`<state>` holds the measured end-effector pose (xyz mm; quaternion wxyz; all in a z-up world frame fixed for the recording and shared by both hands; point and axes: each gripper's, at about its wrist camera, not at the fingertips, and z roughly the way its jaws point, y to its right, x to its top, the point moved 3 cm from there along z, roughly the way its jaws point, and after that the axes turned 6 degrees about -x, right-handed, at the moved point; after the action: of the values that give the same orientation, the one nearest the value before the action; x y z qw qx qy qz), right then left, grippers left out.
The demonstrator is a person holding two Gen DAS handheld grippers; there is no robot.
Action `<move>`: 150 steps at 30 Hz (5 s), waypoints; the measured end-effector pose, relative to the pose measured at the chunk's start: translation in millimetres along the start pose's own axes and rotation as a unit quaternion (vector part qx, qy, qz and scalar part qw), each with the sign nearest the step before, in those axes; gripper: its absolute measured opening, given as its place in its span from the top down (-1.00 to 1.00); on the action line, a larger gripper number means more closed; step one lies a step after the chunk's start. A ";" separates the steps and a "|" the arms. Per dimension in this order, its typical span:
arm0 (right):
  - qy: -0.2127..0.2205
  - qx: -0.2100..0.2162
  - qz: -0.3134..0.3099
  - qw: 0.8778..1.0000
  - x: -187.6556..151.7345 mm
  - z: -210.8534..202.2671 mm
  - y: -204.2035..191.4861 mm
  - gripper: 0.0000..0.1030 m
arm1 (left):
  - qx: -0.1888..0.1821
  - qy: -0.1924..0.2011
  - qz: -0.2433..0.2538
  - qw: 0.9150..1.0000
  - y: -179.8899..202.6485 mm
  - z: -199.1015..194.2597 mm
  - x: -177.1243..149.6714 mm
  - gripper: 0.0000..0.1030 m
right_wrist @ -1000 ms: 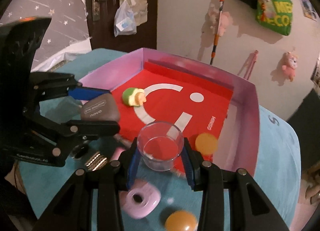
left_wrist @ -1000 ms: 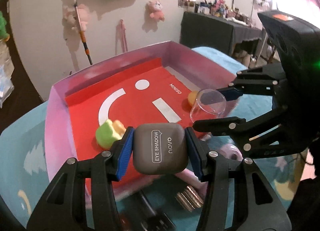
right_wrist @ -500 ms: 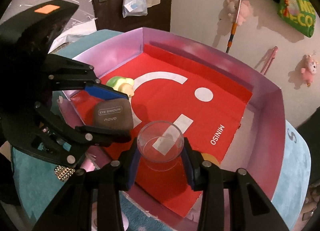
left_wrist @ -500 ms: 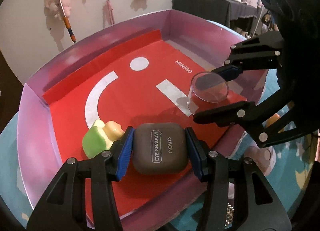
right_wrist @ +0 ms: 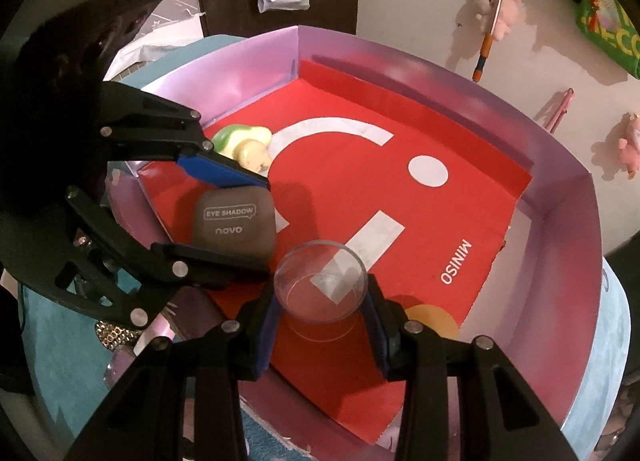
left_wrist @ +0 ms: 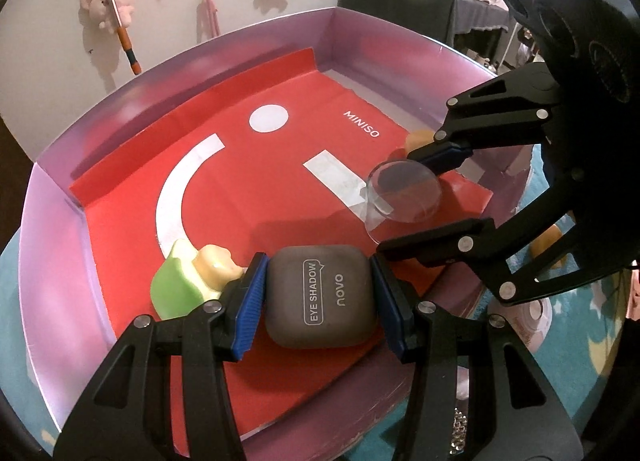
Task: Organize rigid objects
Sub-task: 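Carry the eye shadow case and clear cup into the pink box and release both, then withdraw both tools from the box back toward the remaining items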
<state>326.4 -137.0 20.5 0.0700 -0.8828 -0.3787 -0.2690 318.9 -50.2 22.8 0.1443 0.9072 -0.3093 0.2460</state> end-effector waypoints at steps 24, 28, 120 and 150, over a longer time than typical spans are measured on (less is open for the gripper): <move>-0.001 0.006 0.006 1.000 0.8 0.4 1.3 0.14 | -0.005 -0.002 -0.006 1.000 -1.7 3.7 2.3 0.02; -0.001 0.008 0.009 1.000 1.0 0.2 1.4 0.14 | -0.003 0.005 -0.004 1.000 -0.3 -1.8 1.4 -0.13; 0.154 -0.167 0.276 0.934 -197.2 -143.2 -115.4 -1.00 | 0.159 0.200 -0.200 0.946 132.1 -114.5 -195.1 -0.95; 0.093 -0.180 0.291 0.935 -146.3 -117.2 -46.8 -1.00 | 0.181 0.152 -0.257 0.937 39.3 -117.8 -159.2 -0.94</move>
<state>160.8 -234.8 38.6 0.0199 -0.9232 -0.0422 -0.3814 142.5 46.5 40.5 0.0810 0.9183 0.0101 0.3875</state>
